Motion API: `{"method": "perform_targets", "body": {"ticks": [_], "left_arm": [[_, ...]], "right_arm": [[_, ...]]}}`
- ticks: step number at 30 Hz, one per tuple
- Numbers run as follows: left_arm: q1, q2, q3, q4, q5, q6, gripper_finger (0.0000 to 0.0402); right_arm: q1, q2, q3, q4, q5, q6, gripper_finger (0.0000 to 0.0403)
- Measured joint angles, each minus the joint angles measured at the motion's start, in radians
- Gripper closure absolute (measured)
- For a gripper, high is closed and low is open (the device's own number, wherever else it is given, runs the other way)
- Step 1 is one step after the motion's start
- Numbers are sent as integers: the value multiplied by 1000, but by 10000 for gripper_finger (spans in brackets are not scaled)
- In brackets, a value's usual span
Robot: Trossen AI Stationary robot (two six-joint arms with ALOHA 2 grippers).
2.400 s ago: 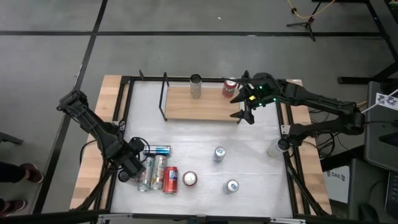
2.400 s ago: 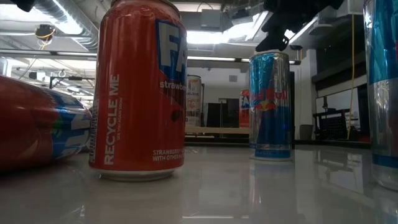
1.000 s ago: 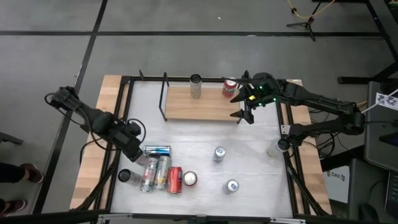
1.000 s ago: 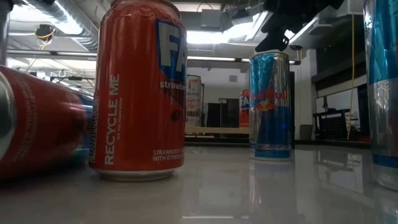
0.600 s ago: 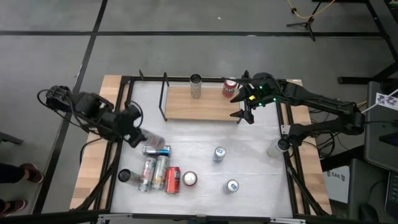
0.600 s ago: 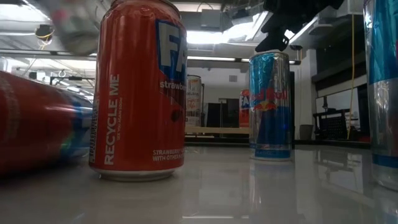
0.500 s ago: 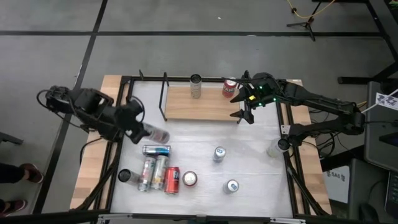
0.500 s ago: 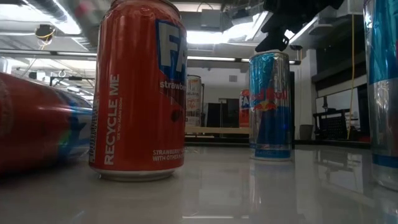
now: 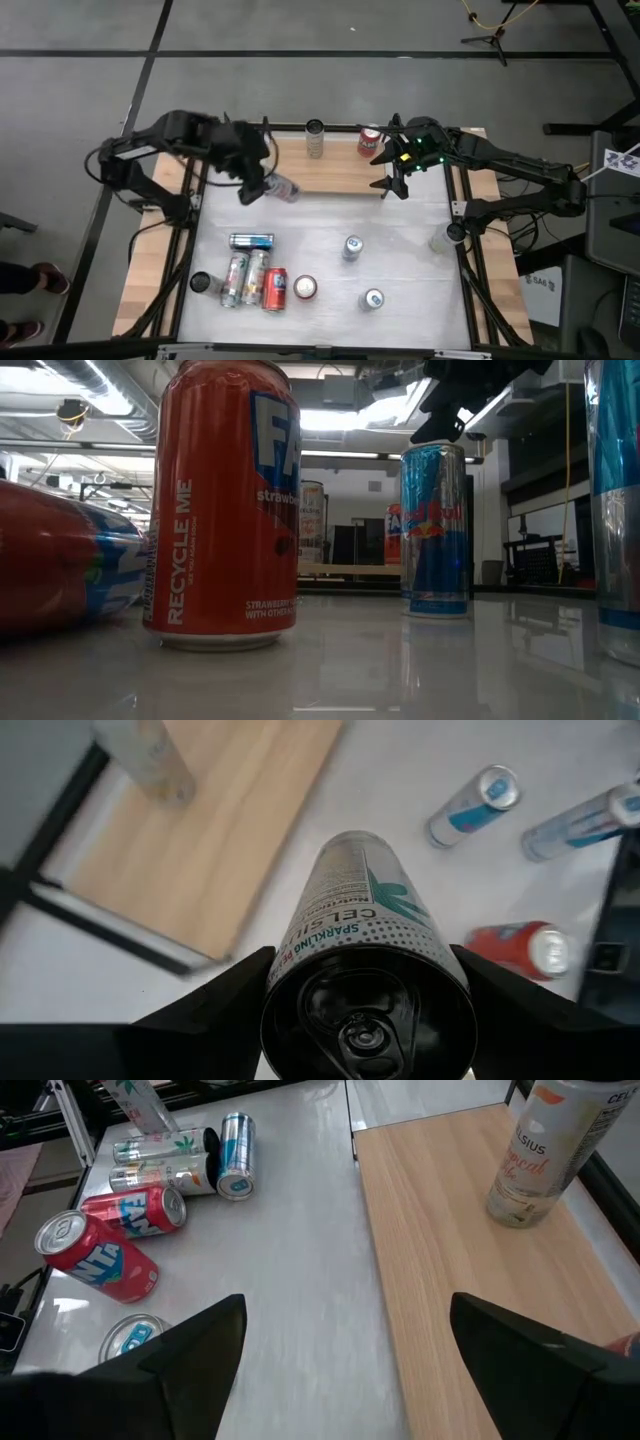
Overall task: Place canned beverage on shelf
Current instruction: Put the top white pink soda can on the shelf
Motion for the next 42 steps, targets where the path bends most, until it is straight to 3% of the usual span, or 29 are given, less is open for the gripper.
{"method": "perform_targets", "body": {"ticks": [8, 17, 32, 42], "left_arm": [[159, 119, 68, -10, 74, 327, 150], [294, 224, 68, -10, 72, 603, 150], [447, 384, 68, -8, 13, 869, 150], [524, 397, 68, 16, -10, 915, 150]], "right_arm": [[0, 0, 0, 0, 0, 0, 56], [0, 0, 0, 0, 0, 0, 56], [0, 0, 1, 0, 0, 0, 56], [0, 0, 1, 0, 19, 0, 56]]}}
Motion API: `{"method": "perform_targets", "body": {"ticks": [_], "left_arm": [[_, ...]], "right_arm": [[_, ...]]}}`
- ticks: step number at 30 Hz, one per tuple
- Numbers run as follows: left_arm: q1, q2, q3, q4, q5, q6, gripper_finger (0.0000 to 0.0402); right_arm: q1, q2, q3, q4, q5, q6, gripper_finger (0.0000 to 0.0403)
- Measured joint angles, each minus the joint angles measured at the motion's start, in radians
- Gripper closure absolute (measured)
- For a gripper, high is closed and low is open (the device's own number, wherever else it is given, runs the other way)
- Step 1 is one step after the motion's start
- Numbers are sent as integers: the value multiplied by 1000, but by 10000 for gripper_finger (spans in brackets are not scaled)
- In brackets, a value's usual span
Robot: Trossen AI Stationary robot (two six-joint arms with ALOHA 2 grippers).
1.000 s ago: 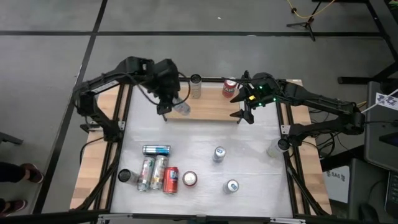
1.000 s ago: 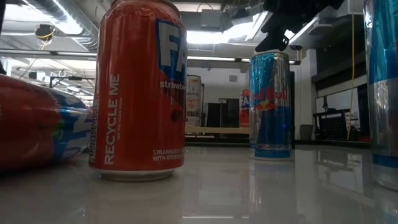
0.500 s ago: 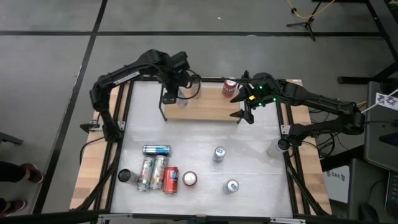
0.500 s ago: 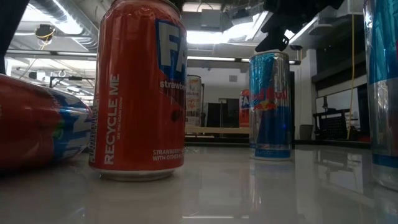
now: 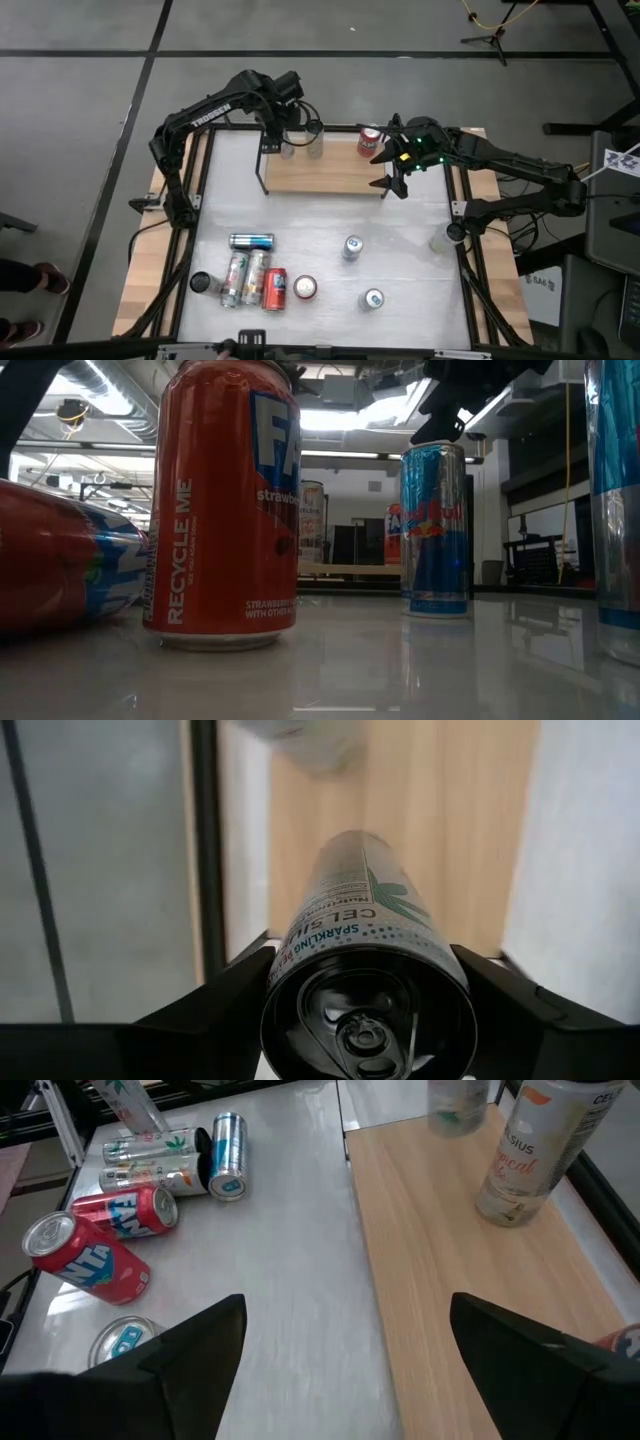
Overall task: Place canned beverage on shelf
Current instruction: Put the top white pink soda can on the shelf
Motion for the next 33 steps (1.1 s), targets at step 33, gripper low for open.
{"method": "perform_targets", "body": {"ticks": [33], "left_arm": [[77, 12, 0, 34, 92, 44, 150]], "right_arm": [[0, 0, 0, 0, 2, 0, 56]]}}
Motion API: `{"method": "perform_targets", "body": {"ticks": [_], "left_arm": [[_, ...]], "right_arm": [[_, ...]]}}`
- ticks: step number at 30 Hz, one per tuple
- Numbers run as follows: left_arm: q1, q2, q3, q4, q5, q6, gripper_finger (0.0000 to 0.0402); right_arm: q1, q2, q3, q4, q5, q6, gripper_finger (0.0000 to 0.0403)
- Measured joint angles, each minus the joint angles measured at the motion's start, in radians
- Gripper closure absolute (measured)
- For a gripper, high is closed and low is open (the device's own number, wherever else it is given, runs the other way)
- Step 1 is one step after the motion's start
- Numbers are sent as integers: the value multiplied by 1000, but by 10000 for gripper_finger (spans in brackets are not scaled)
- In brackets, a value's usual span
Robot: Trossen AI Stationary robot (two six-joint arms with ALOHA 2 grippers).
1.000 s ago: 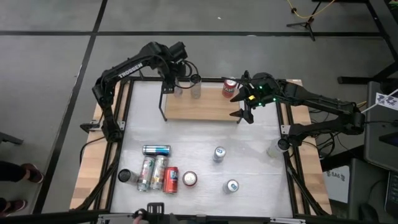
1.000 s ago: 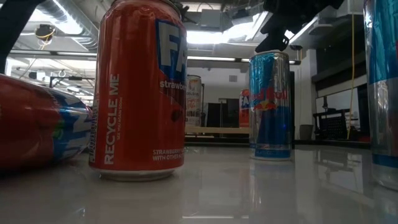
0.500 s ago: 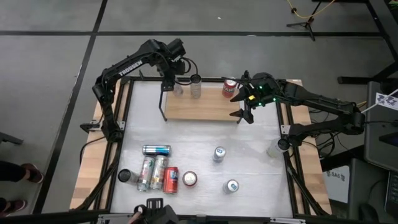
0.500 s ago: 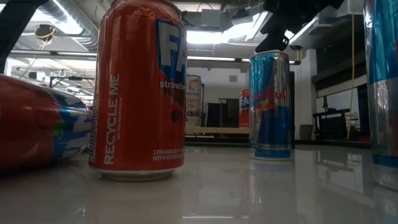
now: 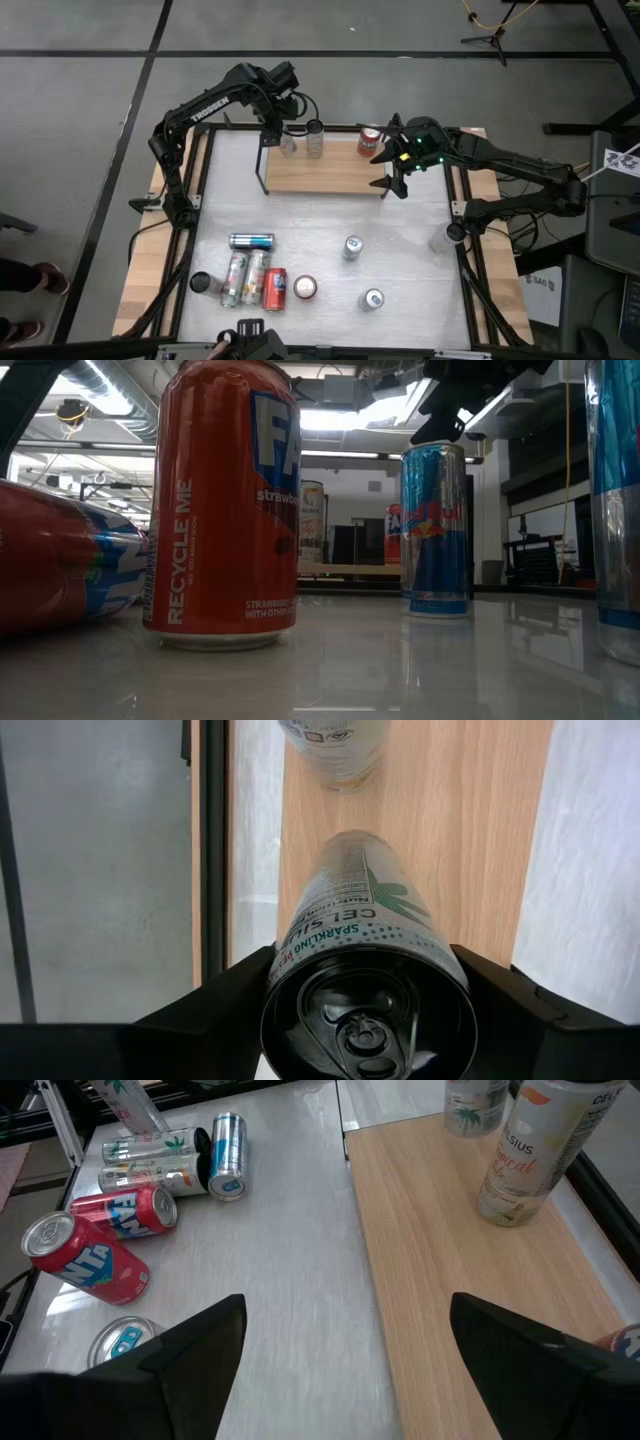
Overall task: Place canned beverage on shelf
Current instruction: Put the top white pink soda can on the shelf
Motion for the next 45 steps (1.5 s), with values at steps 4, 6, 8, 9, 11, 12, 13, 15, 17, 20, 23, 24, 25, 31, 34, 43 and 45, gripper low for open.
{"method": "perform_targets", "body": {"ticks": [4, 6, 8, 9, 11, 12, 13, 15, 17, 20, 23, 24, 25, 31, 34, 43, 45], "left_arm": [[0, 0, 0, 0, 0, 0, 150], [0, 0, 0, 0, 0, 0, 150], [0, 0, 0, 0, -1, 0, 150], [0, 0, 0, 0, 0, 0, 150], [0, 0, 0, 0, 1, 0, 150], [0, 0, 0, 0, 6, 0, 150], [0, 1, 0, 1, 16, 0, 150], [0, 9, 0, 2, 27, -1, 150], [0, 22, 0, 0, 23, -3, 150], [0, 47, -1, -1, 20, -6, 150], [-3, 63, -1, -5, 13, -10, 150], [-4, 65, -1, -5, 12, -9, 150], [-4, 67, -1, -5, 9, -9, 150], [-4, 79, -1, -5, 3, -9, 150], [-4, 79, -1, -5, 3, -9, 150], [-4, 79, -1, -5, 3, -9, 150], [-4, 79, -1, -6, 3, -9, 150]], "right_arm": [[0, 0, 0, 0, 0, 0, 56], [0, 0, 0, 0, 0, 0, 56], [0, 0, 0, 0, 0, 0, 56], [0, 0, 0, 0, 0, 0, 56], [0, 0, 0, 0, 0, 0, 56], [0, 0, 0, 0, 0, 0, 56], [0, 0, 0, 0, 0, 0, 56], [0, 0, 0, 0, 0, 0, 56], [0, 0, 0, 0, 0, 0, 56], [0, 0, 0, 0, 0, 0, 56], [0, 0, 0, 0, 0, 0, 56], [0, 0, 0, 0, 0, 0, 56], [0, 0, 0, 0, 0, 0, 56], [0, 0, 0, 0, 0, 0, 56], [0, 0, 0, 0, 0, 0, 56], [0, 0, 0, 0, 0, 0, 56], [0, 0, 0, 0, 0, 0, 56]]}}
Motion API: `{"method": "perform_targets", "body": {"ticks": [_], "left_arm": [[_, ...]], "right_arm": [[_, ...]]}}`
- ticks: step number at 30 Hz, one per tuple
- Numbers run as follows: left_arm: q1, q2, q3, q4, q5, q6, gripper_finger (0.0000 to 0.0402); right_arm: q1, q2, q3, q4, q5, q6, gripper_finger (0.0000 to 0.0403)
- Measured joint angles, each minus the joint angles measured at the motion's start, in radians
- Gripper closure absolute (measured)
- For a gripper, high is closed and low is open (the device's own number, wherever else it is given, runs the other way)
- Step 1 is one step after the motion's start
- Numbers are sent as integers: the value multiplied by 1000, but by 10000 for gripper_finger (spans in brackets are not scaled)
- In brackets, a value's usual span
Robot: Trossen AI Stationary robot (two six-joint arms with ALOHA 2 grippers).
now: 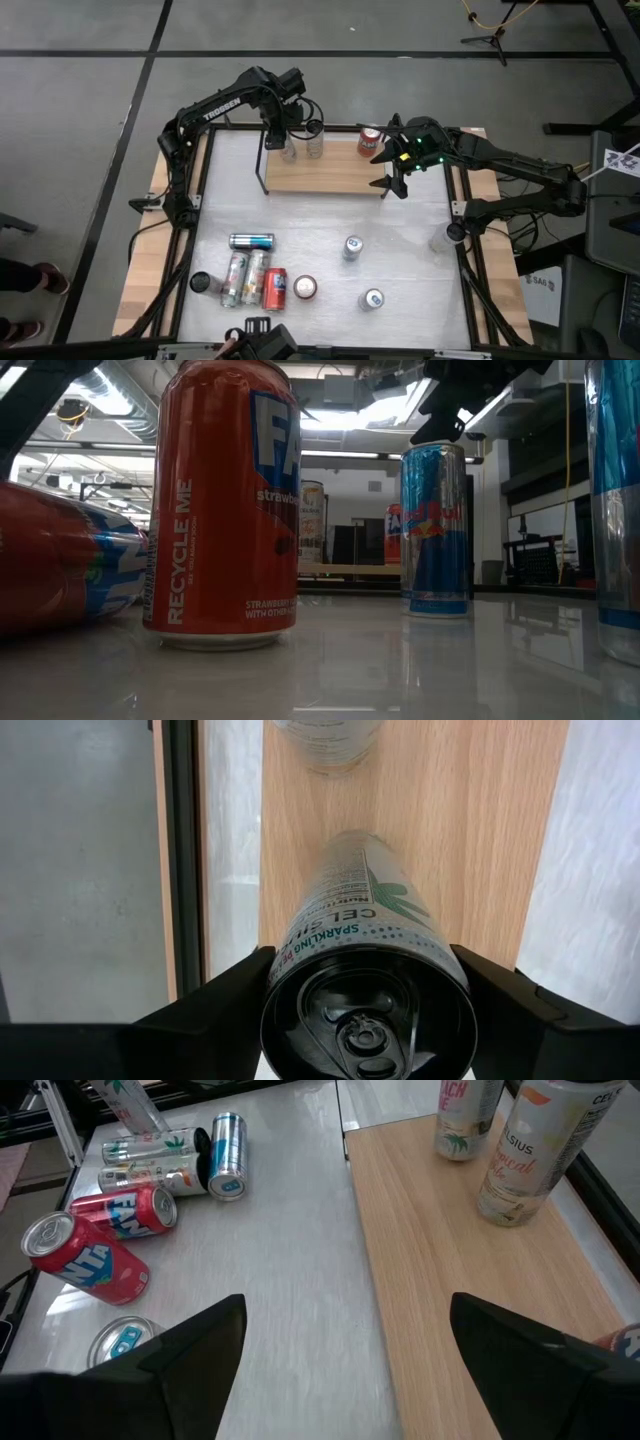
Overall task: Place canned beverage on shelf
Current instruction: Put the top white pink soda can on the shelf
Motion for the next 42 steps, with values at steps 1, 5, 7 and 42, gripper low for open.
{"method": "perform_targets", "body": {"ticks": [1, 5, 7, 42], "left_arm": [[0, 0, 0, 0, 0, 0, 150], [0, 0, 0, -1, 1, 0, 150], [0, 0, 0, -2, 10, 0, 150], [0, 0, 0, 6, 18, -19, 127]], "right_arm": [[0, 0, 0, 0, 0, 0, 56], [0, 0, 0, 0, 0, 0, 56], [0, 0, 0, 0, 0, 0, 56], [0, 0, 0, 0, 0, 0, 56]]}}
